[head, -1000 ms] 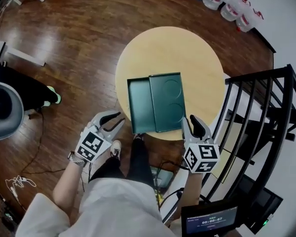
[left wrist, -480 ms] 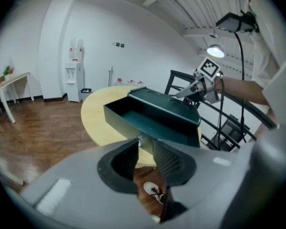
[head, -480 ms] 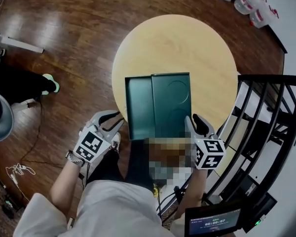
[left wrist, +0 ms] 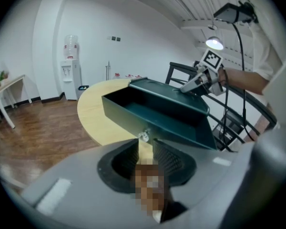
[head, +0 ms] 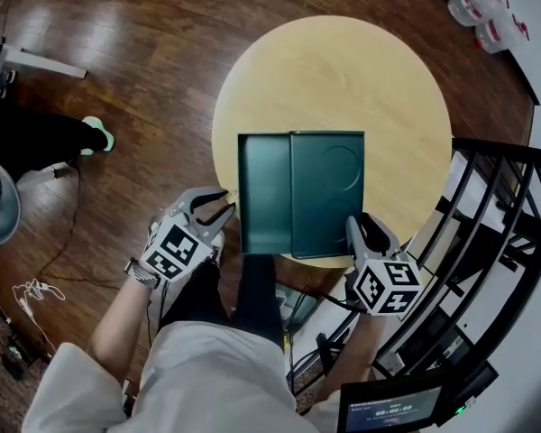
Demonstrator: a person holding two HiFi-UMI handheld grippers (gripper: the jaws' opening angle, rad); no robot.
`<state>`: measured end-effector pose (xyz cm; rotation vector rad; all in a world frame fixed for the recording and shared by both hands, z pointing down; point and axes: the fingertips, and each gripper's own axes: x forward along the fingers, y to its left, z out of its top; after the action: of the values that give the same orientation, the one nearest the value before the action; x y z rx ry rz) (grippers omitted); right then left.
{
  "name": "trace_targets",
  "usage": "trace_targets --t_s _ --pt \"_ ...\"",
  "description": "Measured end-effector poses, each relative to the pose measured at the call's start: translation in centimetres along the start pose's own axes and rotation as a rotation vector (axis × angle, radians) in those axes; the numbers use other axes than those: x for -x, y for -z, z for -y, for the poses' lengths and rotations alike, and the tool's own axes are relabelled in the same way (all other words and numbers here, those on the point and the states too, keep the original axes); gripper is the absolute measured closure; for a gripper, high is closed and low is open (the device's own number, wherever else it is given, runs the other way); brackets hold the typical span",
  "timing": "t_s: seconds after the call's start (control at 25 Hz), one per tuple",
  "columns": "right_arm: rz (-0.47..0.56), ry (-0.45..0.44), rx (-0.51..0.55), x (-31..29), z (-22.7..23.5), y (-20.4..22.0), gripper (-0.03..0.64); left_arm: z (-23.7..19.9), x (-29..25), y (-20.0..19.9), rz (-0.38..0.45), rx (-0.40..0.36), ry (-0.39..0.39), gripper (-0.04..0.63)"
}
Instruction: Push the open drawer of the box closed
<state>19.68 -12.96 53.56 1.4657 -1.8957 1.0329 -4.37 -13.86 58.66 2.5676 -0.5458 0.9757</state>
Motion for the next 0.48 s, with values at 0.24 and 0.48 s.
trace_targets --t_s 0.24,0.48 --pt "0.014 0.006 0.019 -0.2 -0.6 -0.4 0.506 -0.7 -0.4 -0.1 0.003 0.011 -0.013 0.494" --pt "0.03 0.0 -0.005 -0.1 -0.7 -0.5 0.506 -1.1 -0.7 -0.2 -0.001 0.015 -0.022 0.501"
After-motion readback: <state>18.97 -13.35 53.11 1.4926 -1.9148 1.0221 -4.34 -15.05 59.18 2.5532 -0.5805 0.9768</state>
